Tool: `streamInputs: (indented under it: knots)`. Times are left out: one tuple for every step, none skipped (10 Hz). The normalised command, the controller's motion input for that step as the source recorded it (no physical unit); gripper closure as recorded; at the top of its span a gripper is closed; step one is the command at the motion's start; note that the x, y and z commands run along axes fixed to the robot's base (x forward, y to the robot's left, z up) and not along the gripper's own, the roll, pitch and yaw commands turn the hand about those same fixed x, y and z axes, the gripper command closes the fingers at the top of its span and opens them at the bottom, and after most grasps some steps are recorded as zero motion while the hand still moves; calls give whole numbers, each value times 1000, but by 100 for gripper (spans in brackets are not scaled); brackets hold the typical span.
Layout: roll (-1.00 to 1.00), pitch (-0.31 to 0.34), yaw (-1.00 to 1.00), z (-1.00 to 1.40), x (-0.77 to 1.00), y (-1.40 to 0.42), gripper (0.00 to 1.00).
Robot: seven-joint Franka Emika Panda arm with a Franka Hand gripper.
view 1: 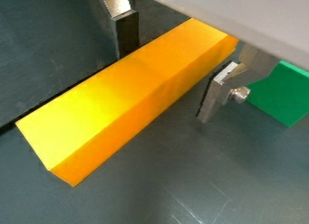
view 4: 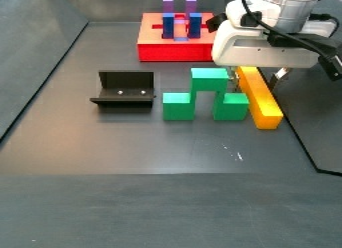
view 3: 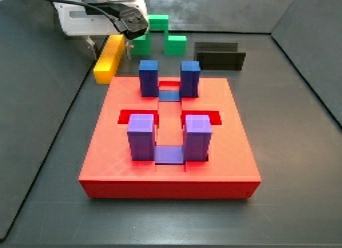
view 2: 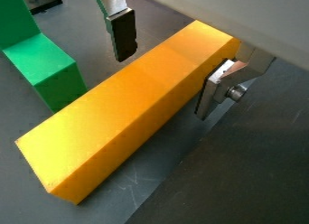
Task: Pick up the yellow object. Move up. Move to above the board. Insert the yellow object.
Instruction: Pick up the yellow object.
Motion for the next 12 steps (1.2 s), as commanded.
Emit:
streamInputs:
  knots:
    - [29,-61,9,-103,0,0,0]
    - [51,-56,6,-149,0,0,0]
    - [89,-56,26,-203,0,0,0]
    - [84,-69,31,-240,9,0,0]
    - [53,-60,17,-169,0,0,0]
    - [0,-17,0,0,0,0,0]
    - [0,-29,0,0,-43,0,0]
    - [0,-17,0,0,-80,0,0]
    - [0,-26,0,0,-114,0,0]
    - [0,0,0,0,0,0,100]
    - [0,0,0,0,0,0,100]
    - [0,0,0,0,0,0,100]
